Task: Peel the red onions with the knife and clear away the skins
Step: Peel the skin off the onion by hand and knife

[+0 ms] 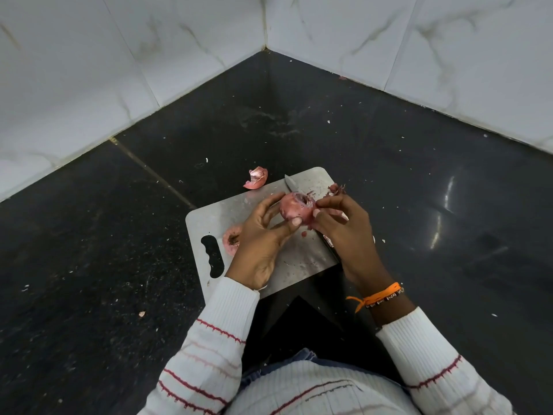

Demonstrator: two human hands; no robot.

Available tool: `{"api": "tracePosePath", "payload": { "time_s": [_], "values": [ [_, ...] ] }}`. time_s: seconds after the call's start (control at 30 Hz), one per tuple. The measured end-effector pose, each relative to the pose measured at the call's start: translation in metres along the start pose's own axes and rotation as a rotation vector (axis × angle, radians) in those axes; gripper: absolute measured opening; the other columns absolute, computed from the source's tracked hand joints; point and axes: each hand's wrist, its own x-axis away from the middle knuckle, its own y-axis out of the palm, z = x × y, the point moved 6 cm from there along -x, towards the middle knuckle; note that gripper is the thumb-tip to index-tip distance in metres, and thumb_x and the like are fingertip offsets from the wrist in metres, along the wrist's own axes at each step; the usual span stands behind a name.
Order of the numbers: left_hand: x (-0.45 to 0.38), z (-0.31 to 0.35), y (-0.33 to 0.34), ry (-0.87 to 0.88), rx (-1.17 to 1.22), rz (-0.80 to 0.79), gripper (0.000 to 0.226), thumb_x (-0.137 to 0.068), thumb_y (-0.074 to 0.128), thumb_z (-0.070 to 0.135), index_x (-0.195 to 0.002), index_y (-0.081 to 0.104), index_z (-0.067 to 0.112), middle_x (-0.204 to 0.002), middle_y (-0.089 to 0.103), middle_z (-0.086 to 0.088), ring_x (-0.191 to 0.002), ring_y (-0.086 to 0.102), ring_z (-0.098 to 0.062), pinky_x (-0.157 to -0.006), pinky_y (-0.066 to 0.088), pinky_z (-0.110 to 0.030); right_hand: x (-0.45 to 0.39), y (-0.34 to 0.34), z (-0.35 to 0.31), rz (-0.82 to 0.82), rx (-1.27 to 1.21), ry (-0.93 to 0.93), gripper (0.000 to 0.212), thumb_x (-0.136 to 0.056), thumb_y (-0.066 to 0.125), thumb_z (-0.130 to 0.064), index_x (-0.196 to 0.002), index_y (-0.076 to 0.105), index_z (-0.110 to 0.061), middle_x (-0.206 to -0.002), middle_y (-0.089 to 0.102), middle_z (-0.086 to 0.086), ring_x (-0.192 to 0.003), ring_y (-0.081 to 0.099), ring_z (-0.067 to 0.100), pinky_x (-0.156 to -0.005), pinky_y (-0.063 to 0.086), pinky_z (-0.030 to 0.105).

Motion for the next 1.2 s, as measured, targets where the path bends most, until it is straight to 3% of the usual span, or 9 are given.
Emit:
{"api": "tracePosePath", "payload": {
  "time_s": [0.13, 0.23, 0.4, 0.57, 0.67, 0.77, 0.9, 1.1, 1.2],
  "values": [
    [0.0, -0.001, 0.003, -0.001, -0.03, -0.012, 0.053, -0.078, 0.063, -0.01, -0.125, 0.054, 0.015, -0.13, 0.056, -0.006, -0.108, 0.062, -0.016, -0.09, 0.053, -0.029, -0.001, 0.0, 0.008, 0.034, -0.06, 0.079, 0.009, -0.079, 0.067, -0.011, -0.087, 0.065, -0.016, -0.097, 0.067, 0.004, -0.096, 0.065, 0.023, -0.088, 0.054, 0.045],
    [0.0, -0.003, 0.003, 0.019, -0.048, 0.003, 0.054, -0.076, 0.065, -0.01, -0.123, 0.054, 0.014, -0.128, 0.056, -0.006, -0.095, 0.067, -0.01, -0.082, 0.056, -0.026, -0.002, 0.002, 0.012, 0.029, -0.105, 0.168, 0.006, -0.074, 0.068, -0.018, -0.078, 0.066, -0.022, -0.1, 0.067, 0.009, -0.098, 0.065, 0.027, -0.087, 0.054, 0.047],
    [0.001, -0.004, 0.008, 0.074, -0.103, 0.012, 0.056, -0.071, 0.069, -0.012, -0.114, 0.056, 0.021, -0.126, 0.055, -0.003, -0.09, 0.067, -0.006, -0.076, 0.055, -0.022, 0.0, 0.009, 0.016, -0.049, -0.306, 0.385, 0.007, -0.086, 0.058, -0.006, -0.091, 0.056, -0.008, -0.098, 0.063, 0.011, -0.083, 0.066, 0.019, -0.059, 0.057, 0.024],
    [0.003, -0.004, 0.014, 0.106, -0.137, -0.031, 0.057, -0.07, 0.069, -0.012, -0.113, 0.056, 0.023, -0.125, 0.055, -0.001, -0.1, 0.064, -0.016, -0.075, 0.055, -0.022, 0.001, 0.011, 0.016, -0.071, -0.381, 0.467, 0.018, -0.087, 0.056, -0.009, -0.104, 0.06, -0.006, -0.076, 0.066, 0.001, -0.065, 0.066, 0.01, -0.054, 0.055, 0.022],
    [0.003, -0.005, 0.015, 0.115, -0.178, -0.039, 0.057, -0.07, 0.071, -0.011, -0.112, 0.056, 0.026, -0.128, 0.053, -0.001, -0.108, 0.061, -0.021, -0.08, 0.055, -0.025, 0.001, 0.01, 0.016, -0.087, -0.375, 0.468, 0.022, -0.088, 0.056, -0.011, -0.108, 0.059, -0.004, -0.087, 0.067, 0.006, -0.074, 0.067, 0.014, -0.055, 0.055, 0.022],
    [0.003, -0.003, 0.016, 0.111, -0.157, -0.044, 0.055, -0.072, 0.068, -0.012, -0.111, 0.055, 0.026, -0.128, 0.053, -0.001, -0.105, 0.063, -0.02, -0.081, 0.056, -0.025, 0.002, 0.009, 0.015, -0.077, -0.354, 0.456, 0.008, -0.087, 0.053, -0.001, -0.088, 0.059, -0.005, -0.089, 0.063, 0.009, -0.076, 0.065, 0.015, -0.054, 0.056, 0.022],
    [0.002, -0.002, 0.013, 0.082, -0.087, -0.075, 0.053, -0.079, 0.06, -0.014, -0.117, 0.052, 0.022, -0.128, 0.054, -0.001, -0.102, 0.065, -0.016, -0.083, 0.055, -0.025, 0.003, 0.006, 0.011, -0.054, -0.371, 0.389, 0.018, -0.088, 0.05, 0.003, -0.074, 0.057, -0.007, -0.096, 0.062, 0.013, -0.088, 0.064, 0.021, -0.069, 0.06, 0.032],
    [0.002, -0.003, 0.015, 0.071, -0.081, -0.095, 0.055, -0.082, 0.055, -0.015, -0.126, 0.048, 0.017, -0.131, 0.052, -0.001, -0.099, 0.065, -0.008, -0.084, 0.055, -0.024, 0.0, -0.003, 0.0, 0.013, -0.216, 0.216, 0.011, -0.086, 0.057, -0.003, -0.076, 0.059, -0.008, -0.08, 0.065, 0.007, -0.071, 0.068, 0.016, -0.059, 0.059, 0.028],
    [0.002, -0.005, 0.016, 0.07, -0.099, -0.099, 0.056, -0.081, 0.056, -0.016, -0.125, 0.049, 0.018, -0.131, 0.051, 0.0, -0.102, 0.064, -0.011, -0.086, 0.054, -0.025, -0.005, -0.011, 0.001, 0.088, -0.019, 0.116, 0.01, -0.076, 0.066, -0.014, -0.069, 0.063, -0.02, -0.078, 0.067, 0.002, -0.082, 0.069, 0.026, -0.072, 0.059, 0.045]
  ]
}}
